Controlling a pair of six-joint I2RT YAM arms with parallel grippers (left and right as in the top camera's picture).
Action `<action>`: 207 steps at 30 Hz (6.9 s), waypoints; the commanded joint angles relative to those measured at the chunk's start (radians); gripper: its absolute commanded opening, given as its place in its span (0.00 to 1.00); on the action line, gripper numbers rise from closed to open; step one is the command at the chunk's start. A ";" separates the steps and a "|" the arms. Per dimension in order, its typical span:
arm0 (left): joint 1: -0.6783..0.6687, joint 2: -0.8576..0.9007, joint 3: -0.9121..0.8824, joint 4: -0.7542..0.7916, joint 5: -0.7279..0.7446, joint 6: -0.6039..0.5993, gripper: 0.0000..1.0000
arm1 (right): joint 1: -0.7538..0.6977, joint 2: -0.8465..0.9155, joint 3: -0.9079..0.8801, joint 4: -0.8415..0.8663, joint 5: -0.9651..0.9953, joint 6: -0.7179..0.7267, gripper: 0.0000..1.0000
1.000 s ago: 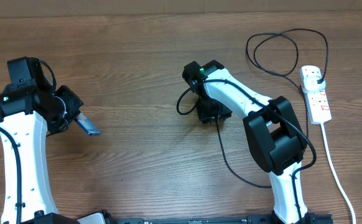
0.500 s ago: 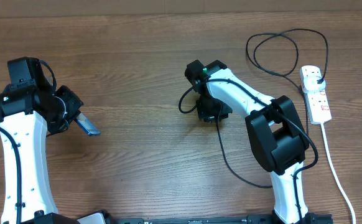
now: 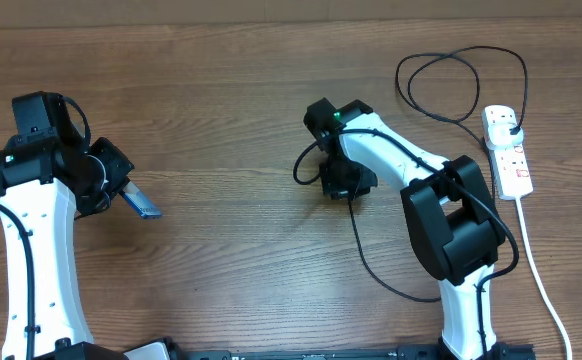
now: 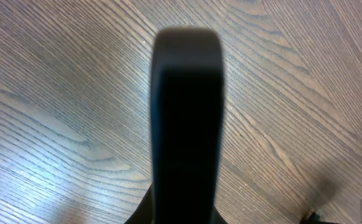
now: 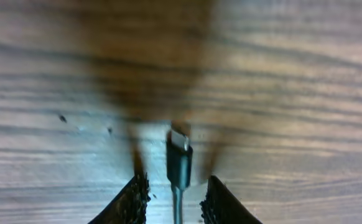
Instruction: Plug charger to phone and switch on socket
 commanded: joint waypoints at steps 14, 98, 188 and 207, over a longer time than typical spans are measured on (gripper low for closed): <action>-0.002 -0.018 0.013 0.001 0.005 0.016 0.08 | -0.003 0.052 -0.092 0.075 0.001 0.004 0.27; -0.055 -0.048 0.014 0.358 1.302 0.048 0.04 | 0.027 -0.494 -0.092 0.286 -1.661 -0.613 0.04; -0.208 -0.044 0.013 0.710 1.231 -0.133 0.04 | 0.043 -0.494 -0.092 0.505 -1.470 -0.307 0.04; -0.203 -0.043 0.013 0.728 1.176 -0.074 0.06 | 0.044 -0.494 -0.092 0.491 -1.470 -0.307 0.04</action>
